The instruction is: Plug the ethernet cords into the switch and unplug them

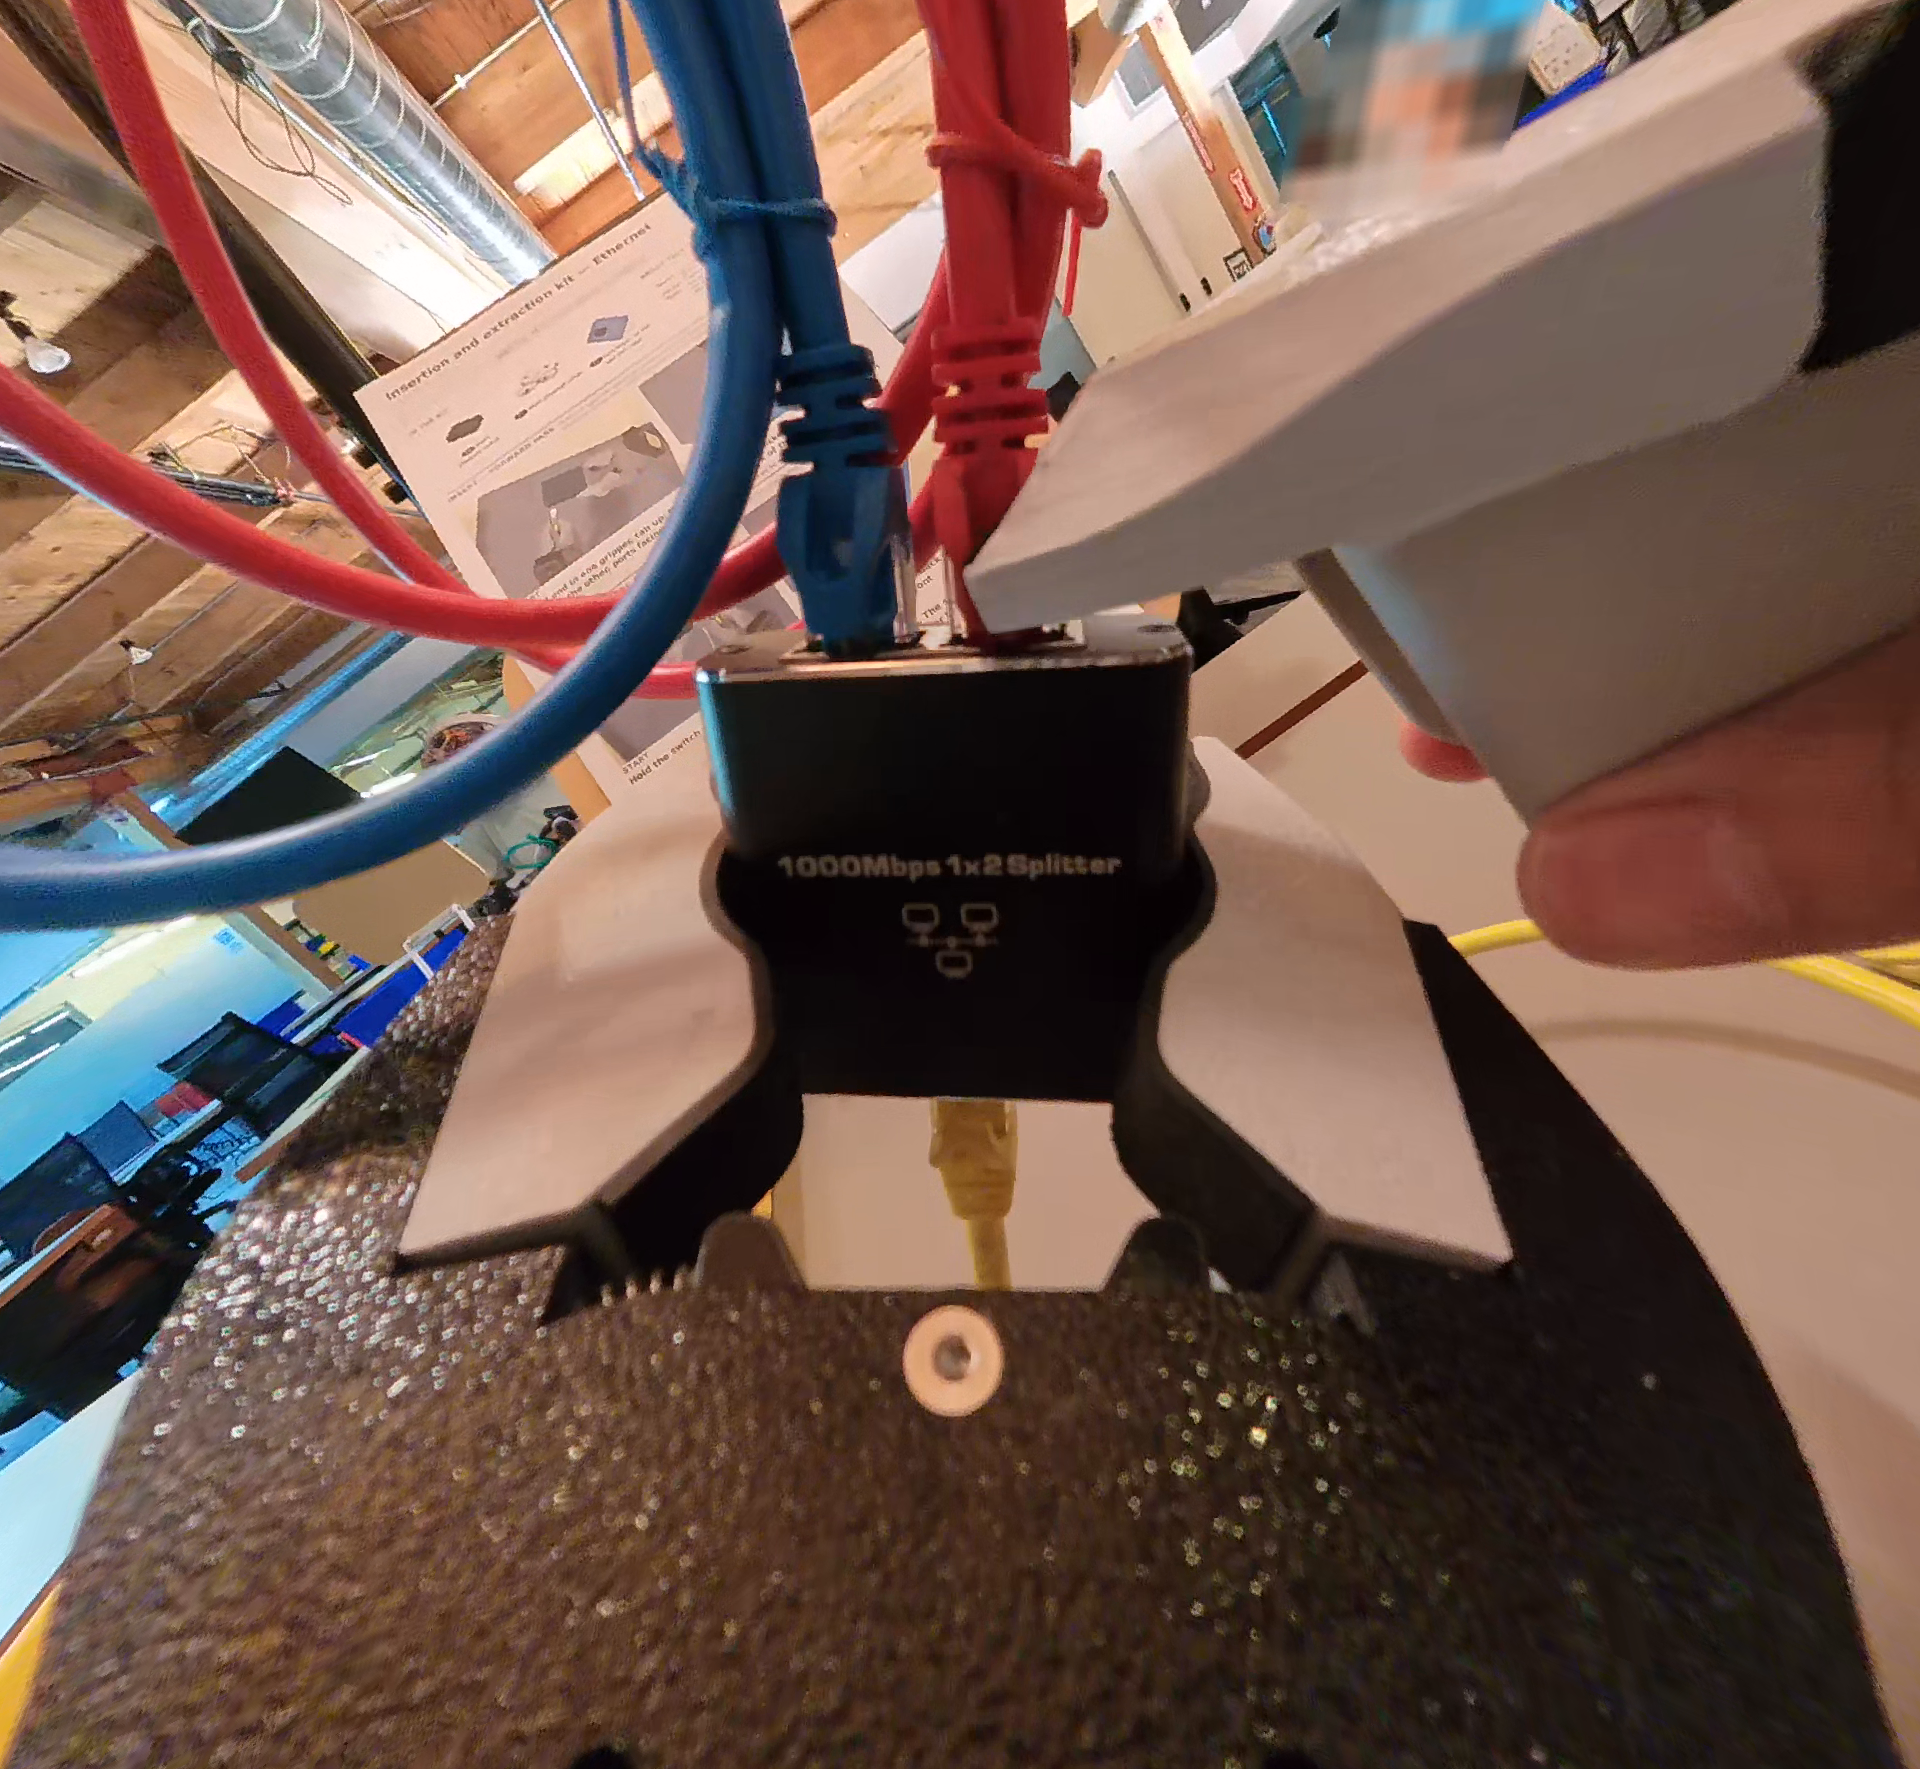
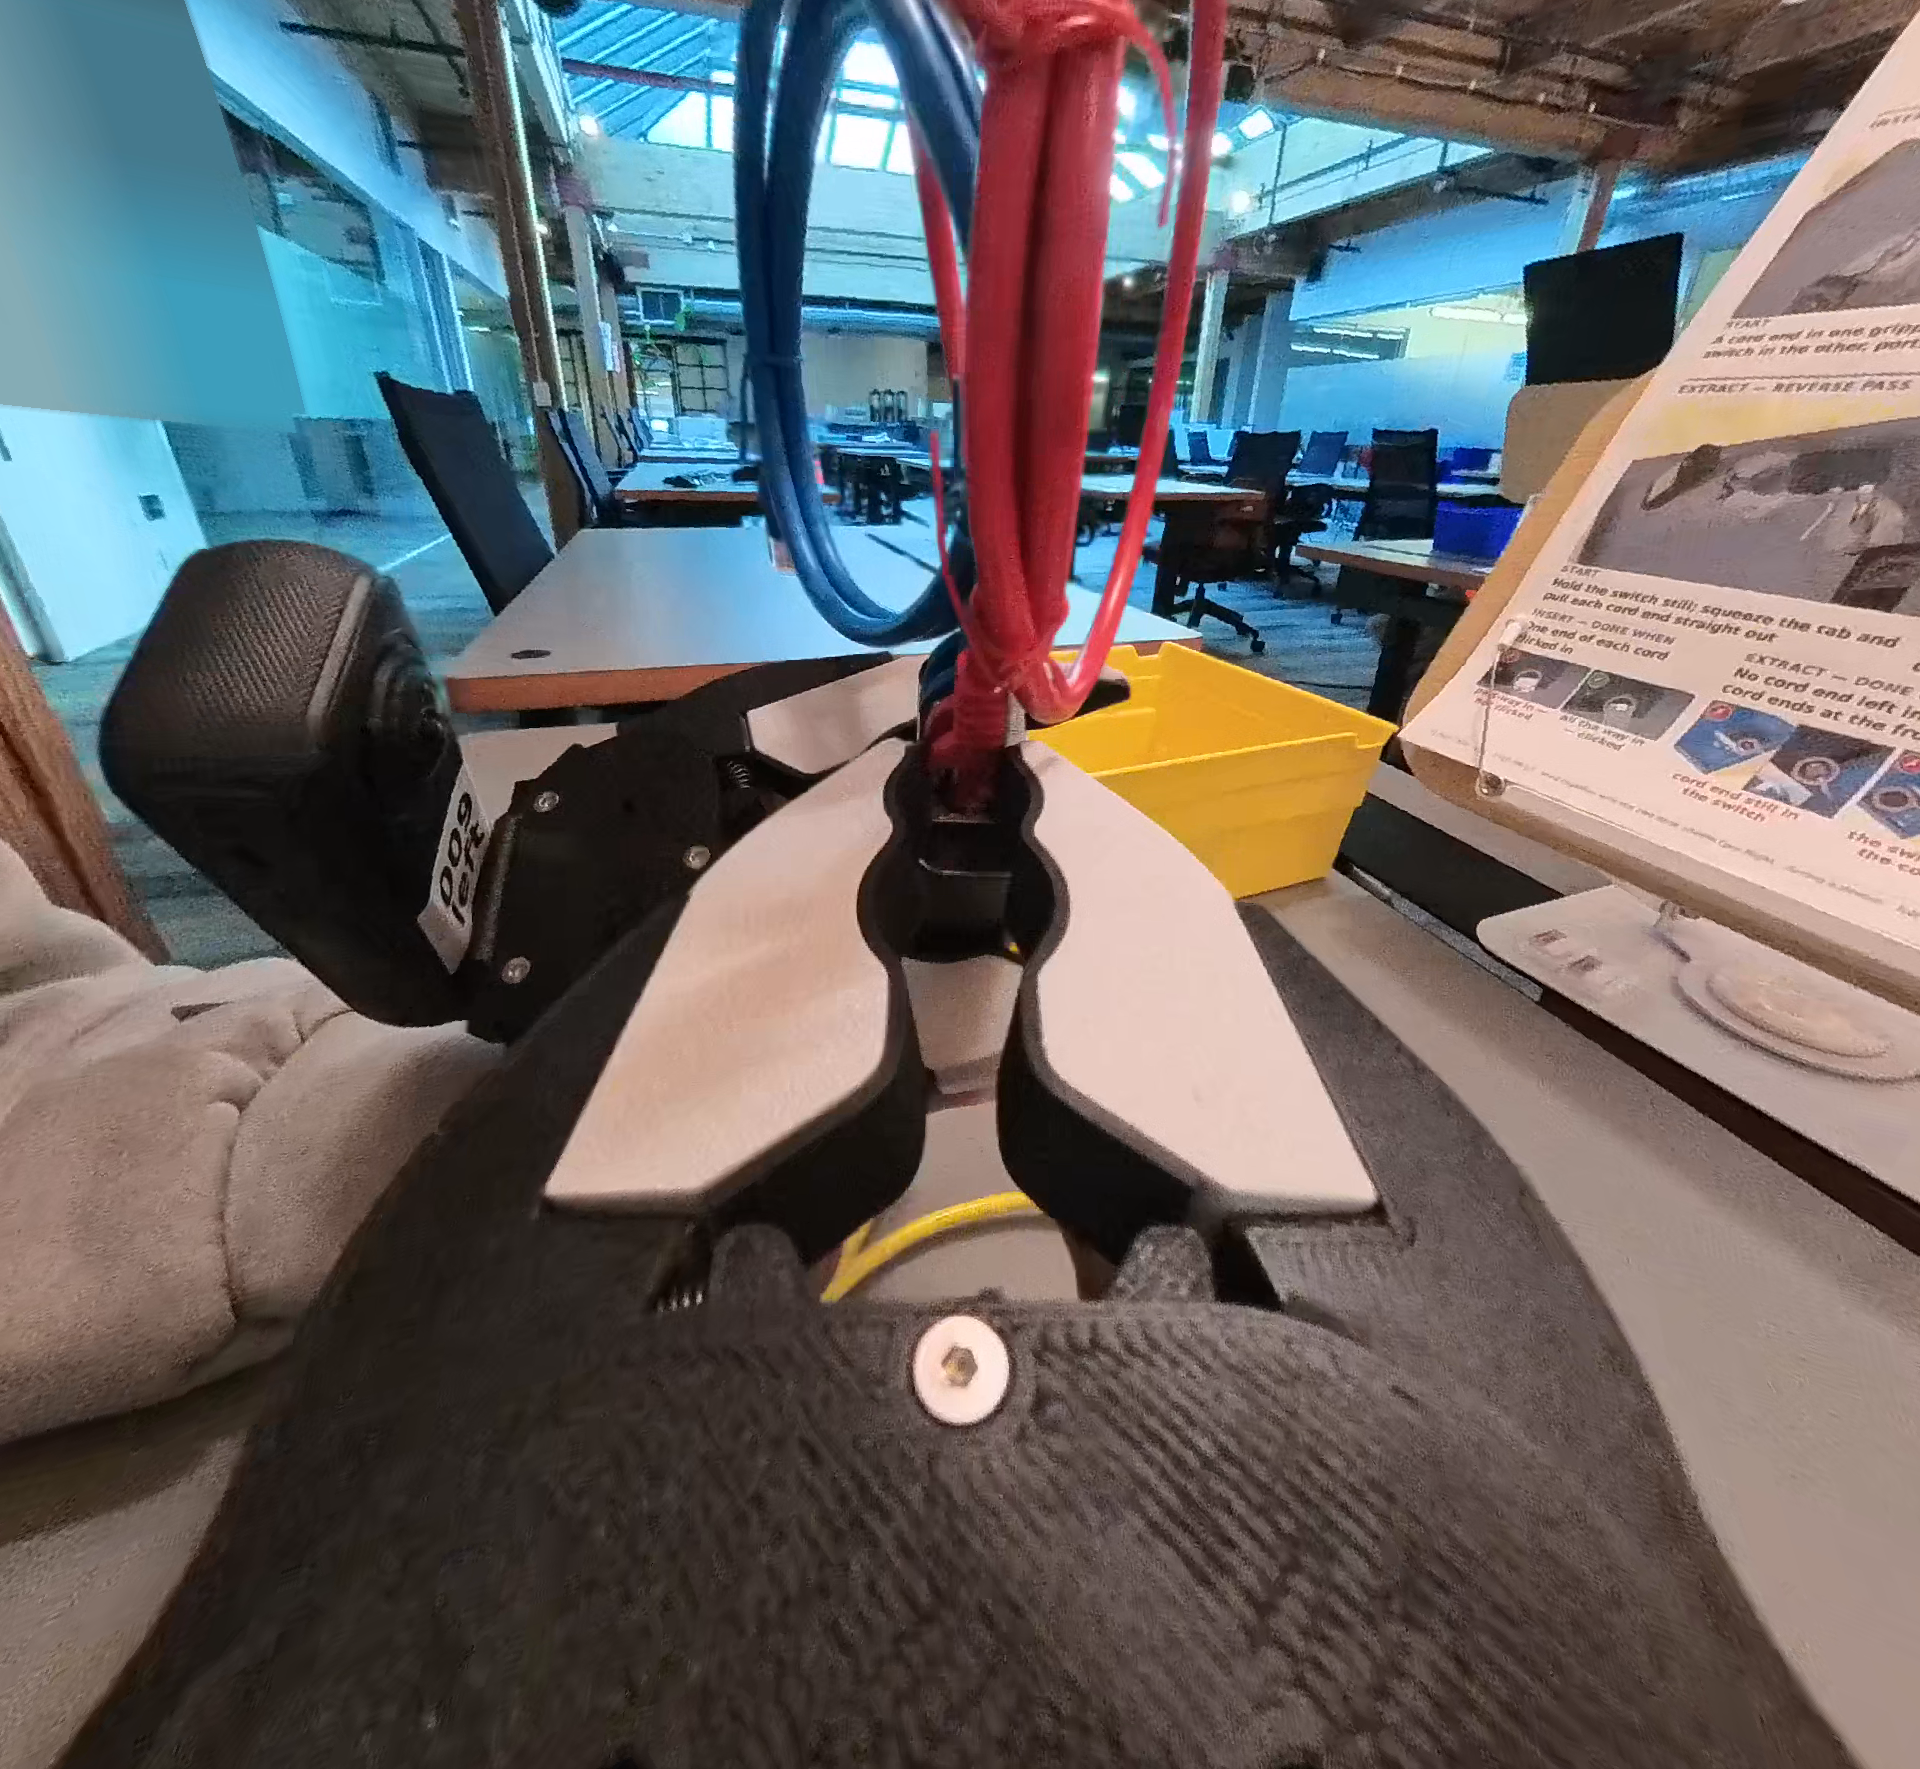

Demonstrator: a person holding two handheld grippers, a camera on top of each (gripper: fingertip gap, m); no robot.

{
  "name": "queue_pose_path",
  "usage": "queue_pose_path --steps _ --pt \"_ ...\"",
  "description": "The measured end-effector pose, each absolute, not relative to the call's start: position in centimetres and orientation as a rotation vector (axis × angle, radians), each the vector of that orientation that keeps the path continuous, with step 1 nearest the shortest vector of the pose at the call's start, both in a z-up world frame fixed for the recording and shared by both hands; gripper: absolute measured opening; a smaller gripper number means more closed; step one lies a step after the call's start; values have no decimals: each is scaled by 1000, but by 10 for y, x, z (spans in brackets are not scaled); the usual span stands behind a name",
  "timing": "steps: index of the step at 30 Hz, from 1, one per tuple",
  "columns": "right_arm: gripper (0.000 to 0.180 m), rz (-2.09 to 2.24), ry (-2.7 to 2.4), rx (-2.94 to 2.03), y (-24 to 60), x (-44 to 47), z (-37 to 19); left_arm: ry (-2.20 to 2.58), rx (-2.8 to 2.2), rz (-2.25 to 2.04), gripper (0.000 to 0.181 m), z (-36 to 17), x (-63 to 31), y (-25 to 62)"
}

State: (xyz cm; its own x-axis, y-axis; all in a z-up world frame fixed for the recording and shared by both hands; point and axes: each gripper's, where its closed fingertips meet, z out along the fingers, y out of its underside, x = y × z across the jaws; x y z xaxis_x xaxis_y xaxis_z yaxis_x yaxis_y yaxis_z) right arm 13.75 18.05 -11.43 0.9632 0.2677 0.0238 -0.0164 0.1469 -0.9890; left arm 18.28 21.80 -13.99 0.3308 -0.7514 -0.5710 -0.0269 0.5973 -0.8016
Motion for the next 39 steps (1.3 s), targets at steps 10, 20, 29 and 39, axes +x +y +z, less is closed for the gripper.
queue_pose_path --steps 10,20,29,39 --pt "13 -35 -247 -1514 182 148 -121 1238 -931 -736 75 -156 193 208" --pt "15 -130 -318 -1574 183 147 -122 1237 -940 -830 75 -159 195 204" --pt "13 11 -263 -1558 180 146 -118 1230 -910 -866 76 -155 194 199" --pt "13 -130 -307 -1642 183 149 -124 1252 -931 -876 76 -162 196 203"
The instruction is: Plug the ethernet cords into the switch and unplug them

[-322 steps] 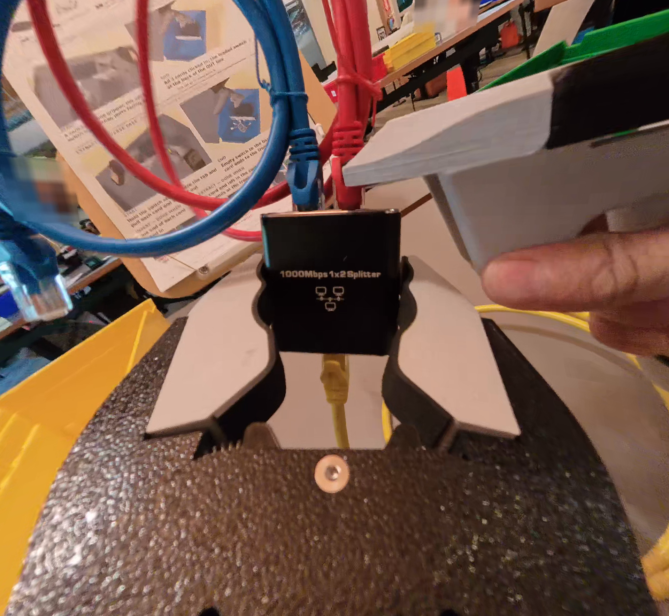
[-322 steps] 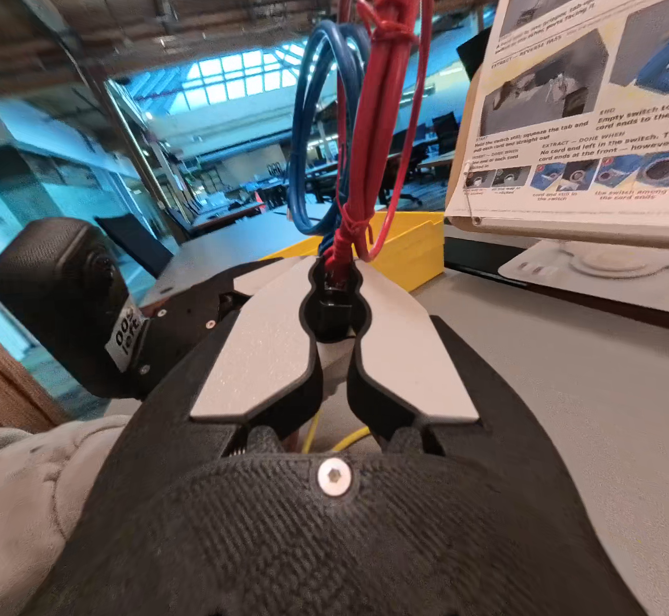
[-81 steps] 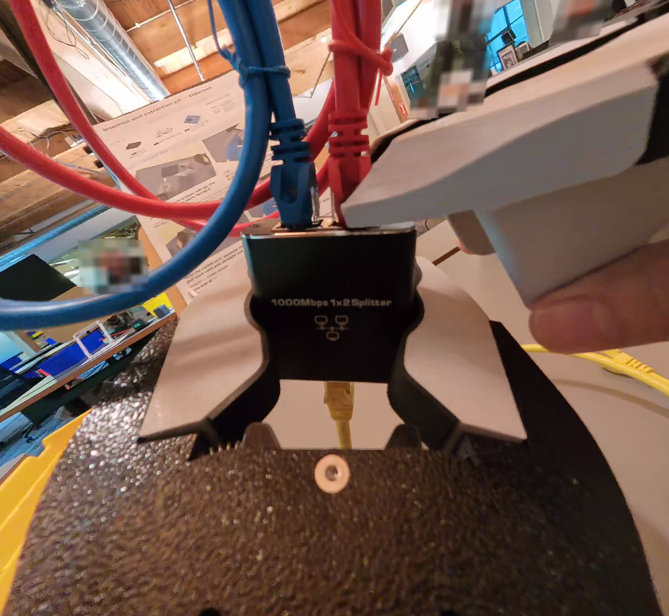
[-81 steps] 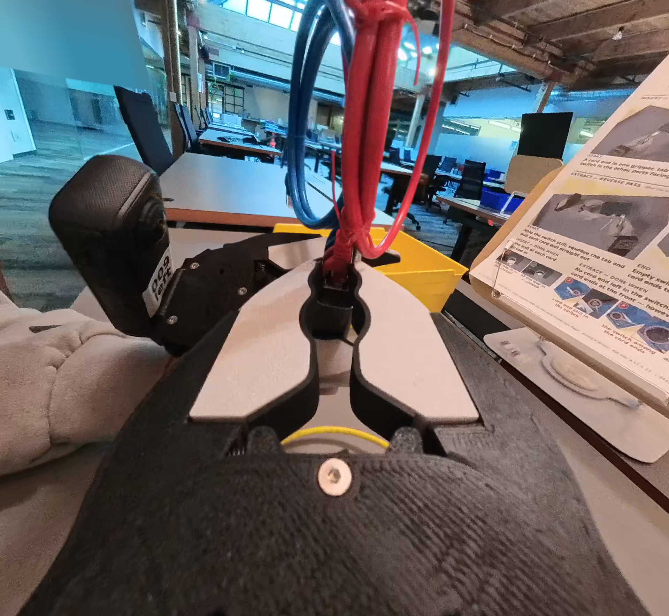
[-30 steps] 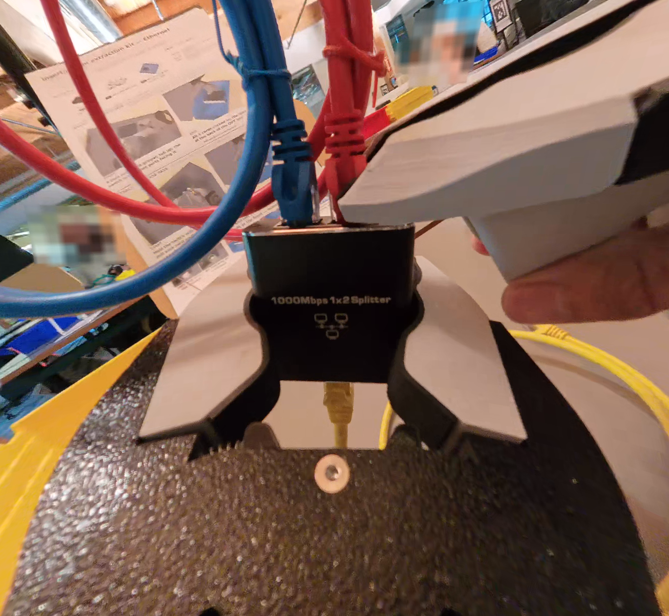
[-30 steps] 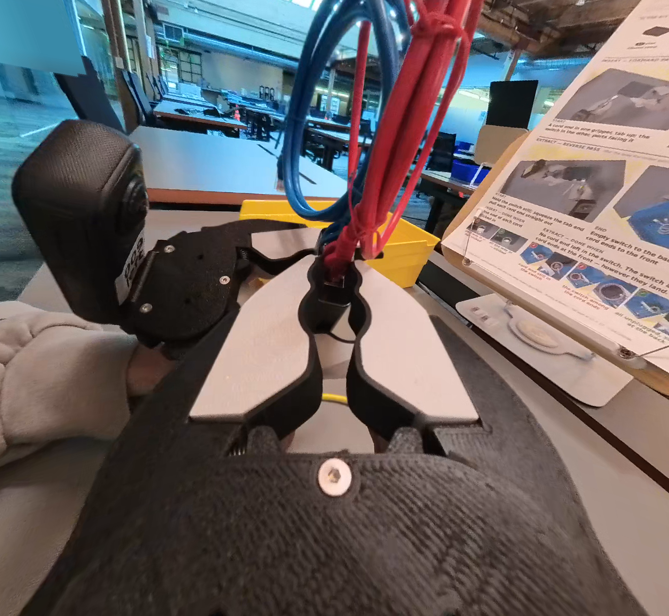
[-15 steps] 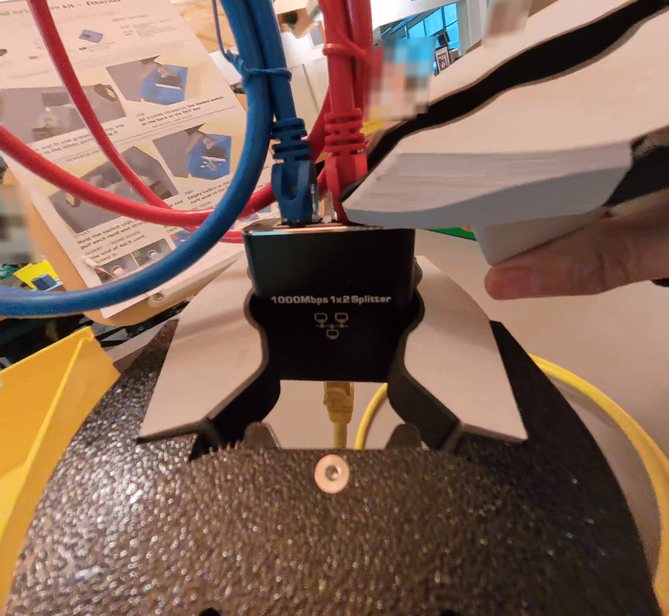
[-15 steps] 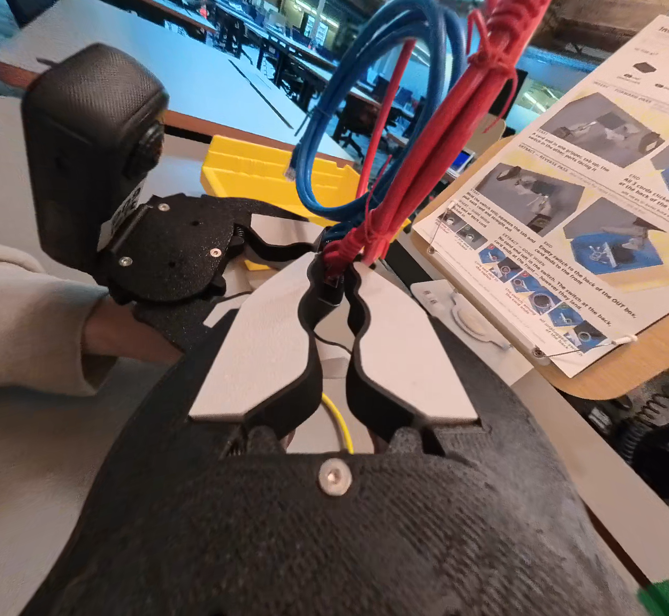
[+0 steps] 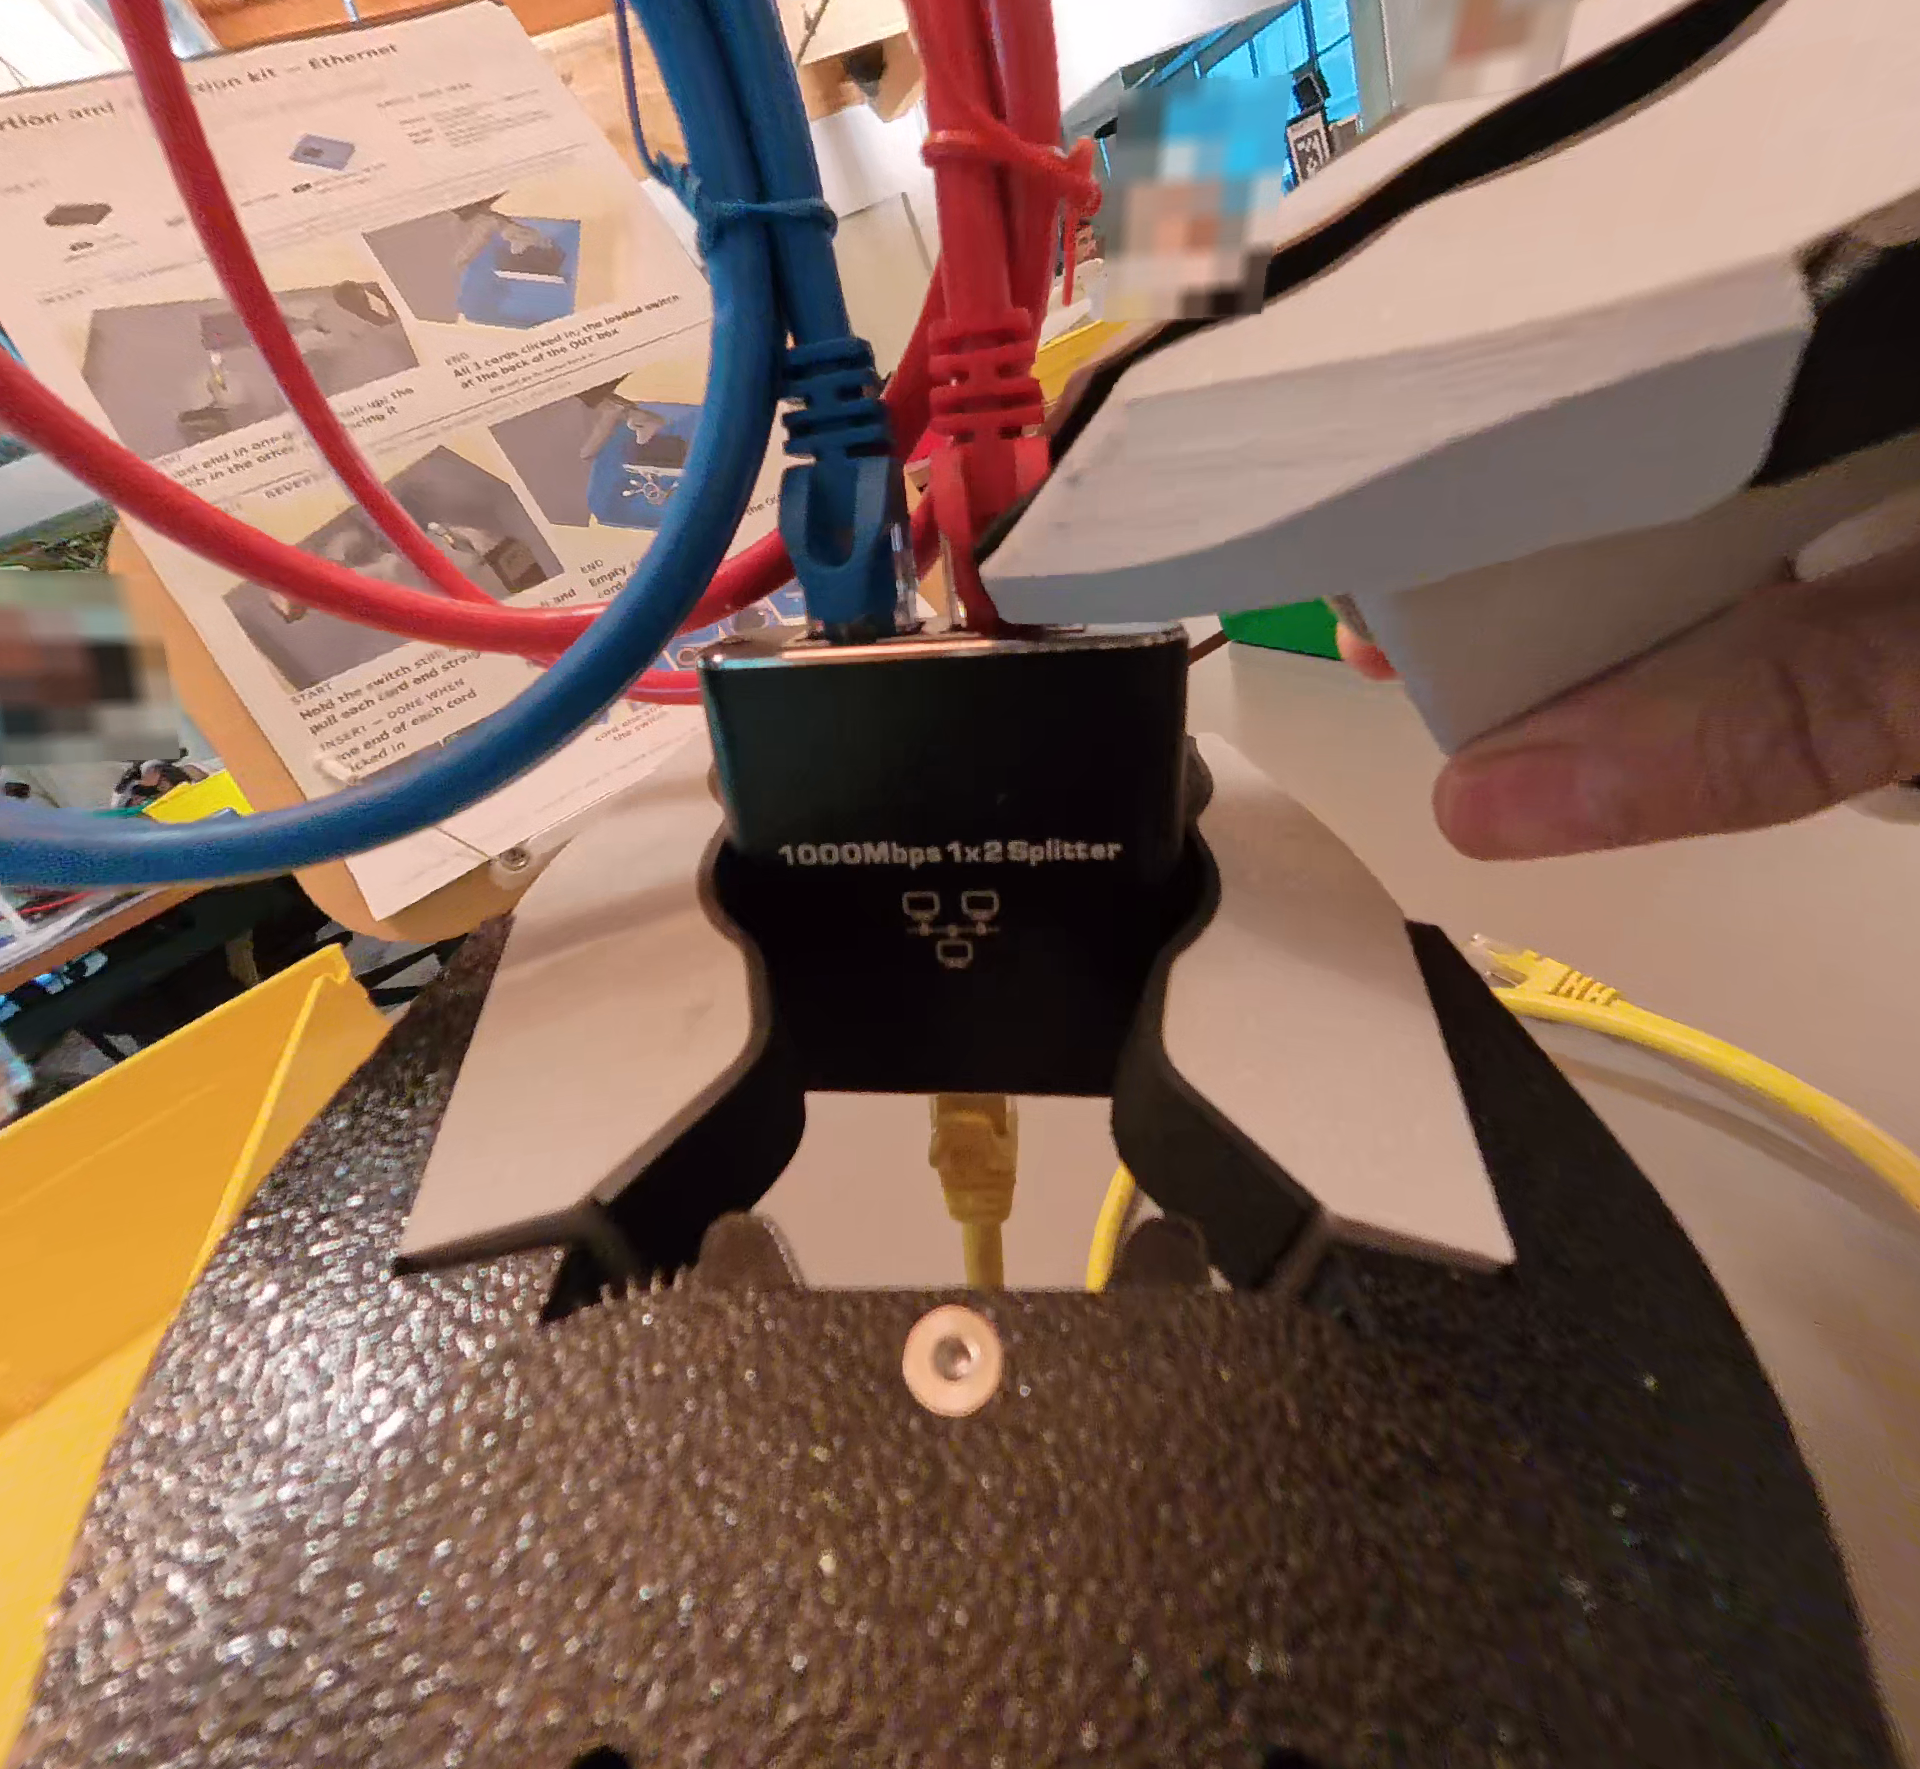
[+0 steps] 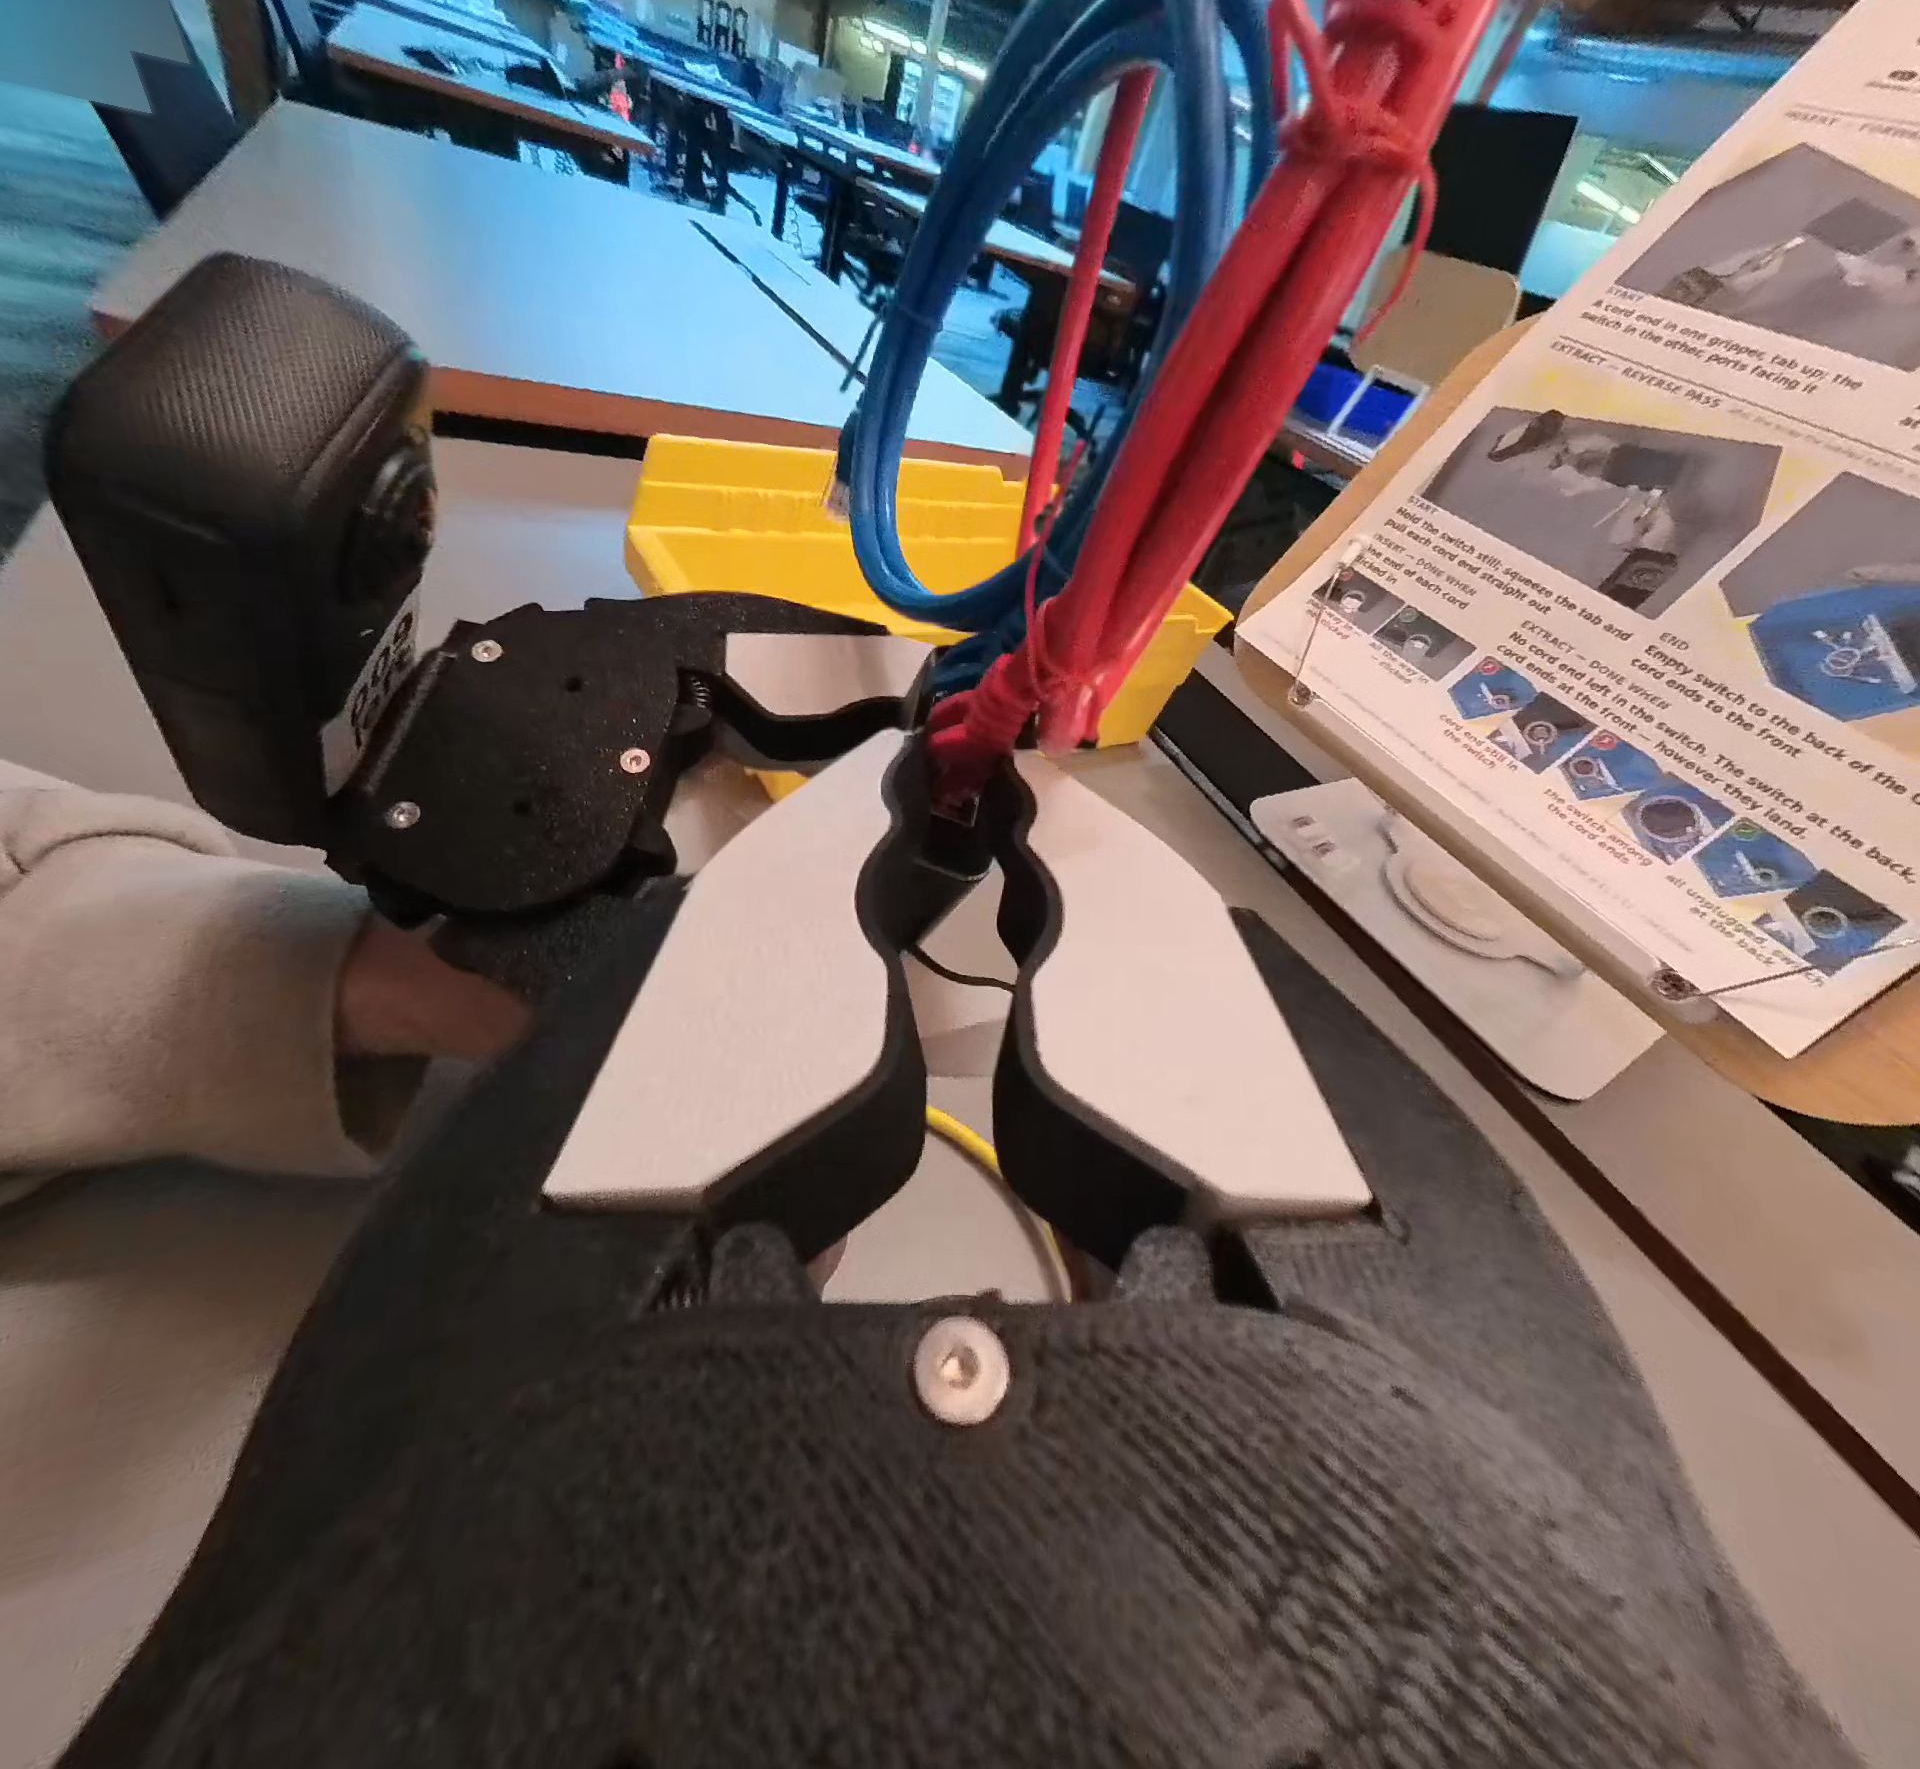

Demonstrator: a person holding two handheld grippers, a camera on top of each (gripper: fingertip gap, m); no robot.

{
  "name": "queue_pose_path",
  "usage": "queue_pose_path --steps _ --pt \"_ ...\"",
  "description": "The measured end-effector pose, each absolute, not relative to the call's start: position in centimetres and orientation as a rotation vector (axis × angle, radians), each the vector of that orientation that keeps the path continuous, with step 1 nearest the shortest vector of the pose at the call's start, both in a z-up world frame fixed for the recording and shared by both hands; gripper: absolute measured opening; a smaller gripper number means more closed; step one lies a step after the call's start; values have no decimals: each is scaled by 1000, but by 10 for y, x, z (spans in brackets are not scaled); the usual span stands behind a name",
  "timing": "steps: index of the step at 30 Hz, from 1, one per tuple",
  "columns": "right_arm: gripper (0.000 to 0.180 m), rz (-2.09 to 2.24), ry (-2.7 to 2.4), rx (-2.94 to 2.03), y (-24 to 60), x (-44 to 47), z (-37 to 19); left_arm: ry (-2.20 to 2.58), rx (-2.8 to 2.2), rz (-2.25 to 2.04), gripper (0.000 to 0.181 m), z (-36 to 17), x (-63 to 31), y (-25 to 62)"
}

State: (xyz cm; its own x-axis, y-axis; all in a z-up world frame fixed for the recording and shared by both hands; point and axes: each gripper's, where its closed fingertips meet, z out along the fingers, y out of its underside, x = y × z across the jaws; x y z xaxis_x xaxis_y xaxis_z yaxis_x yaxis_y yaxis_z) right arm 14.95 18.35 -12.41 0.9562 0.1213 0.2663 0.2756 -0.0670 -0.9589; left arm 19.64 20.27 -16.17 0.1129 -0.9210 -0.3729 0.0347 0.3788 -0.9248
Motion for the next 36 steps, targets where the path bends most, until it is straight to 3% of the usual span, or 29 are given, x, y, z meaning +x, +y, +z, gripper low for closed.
queue_pose_path --steps 8,20,36 --pt "13 -93 -274 -1634 181 153 -123 1287 -963 -1022 79 -164 200 192" --pt "13 318 -120 -1443 185 149 -122 1231 -920 -781 75 -159 195 211" --pt "14 348 -117 -1382 185 145 -118 1192 -892 -737 75 -153 192 214"
